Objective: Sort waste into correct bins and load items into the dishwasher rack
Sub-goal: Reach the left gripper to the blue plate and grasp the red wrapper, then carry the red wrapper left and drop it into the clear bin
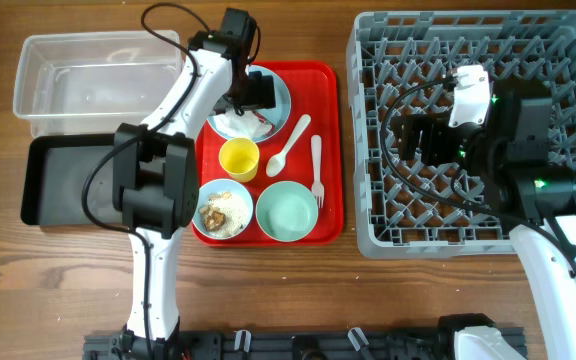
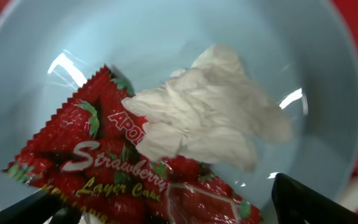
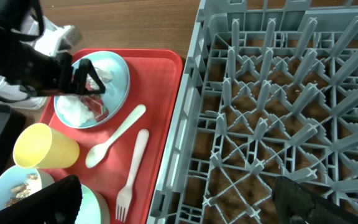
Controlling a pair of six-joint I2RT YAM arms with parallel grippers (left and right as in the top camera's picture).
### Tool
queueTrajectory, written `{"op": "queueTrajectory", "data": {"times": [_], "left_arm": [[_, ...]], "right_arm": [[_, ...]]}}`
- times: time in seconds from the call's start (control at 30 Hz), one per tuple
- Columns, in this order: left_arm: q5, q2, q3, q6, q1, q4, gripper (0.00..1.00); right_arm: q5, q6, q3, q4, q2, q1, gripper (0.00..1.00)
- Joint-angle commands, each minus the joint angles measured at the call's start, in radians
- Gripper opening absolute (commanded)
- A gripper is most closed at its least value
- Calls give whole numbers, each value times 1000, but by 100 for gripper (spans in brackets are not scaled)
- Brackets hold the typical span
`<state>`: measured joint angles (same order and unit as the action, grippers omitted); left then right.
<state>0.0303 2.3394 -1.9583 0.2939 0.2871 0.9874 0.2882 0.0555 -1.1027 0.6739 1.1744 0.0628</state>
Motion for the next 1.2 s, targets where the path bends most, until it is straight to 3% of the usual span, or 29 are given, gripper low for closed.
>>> {"op": "queueTrajectory", "data": {"times": [0.0, 0.2, 0.37, 0.6, 0.97, 1.17], "left_arm": [[-14, 24, 5, 10, 0, -2, 84], [-13, 31, 8, 10, 0, -11, 35], [-13, 34, 9, 10, 0, -11, 4], [-13, -5, -46, 10, -10, 13, 4], [-16, -223, -189, 8, -50, 76, 4], [-111, -298, -189, 2, -161, 80, 4]], "right_arm": [[17, 12, -22, 1, 8, 2, 100], [-6, 12, -21, 2, 17, 2, 100], [-6, 12, -21, 13, 27, 2, 100], [-6, 12, -21, 26, 30, 2, 100], [-5, 12, -21, 27, 30, 2, 100], [-6, 12, -21, 27, 30, 2, 100]]}}
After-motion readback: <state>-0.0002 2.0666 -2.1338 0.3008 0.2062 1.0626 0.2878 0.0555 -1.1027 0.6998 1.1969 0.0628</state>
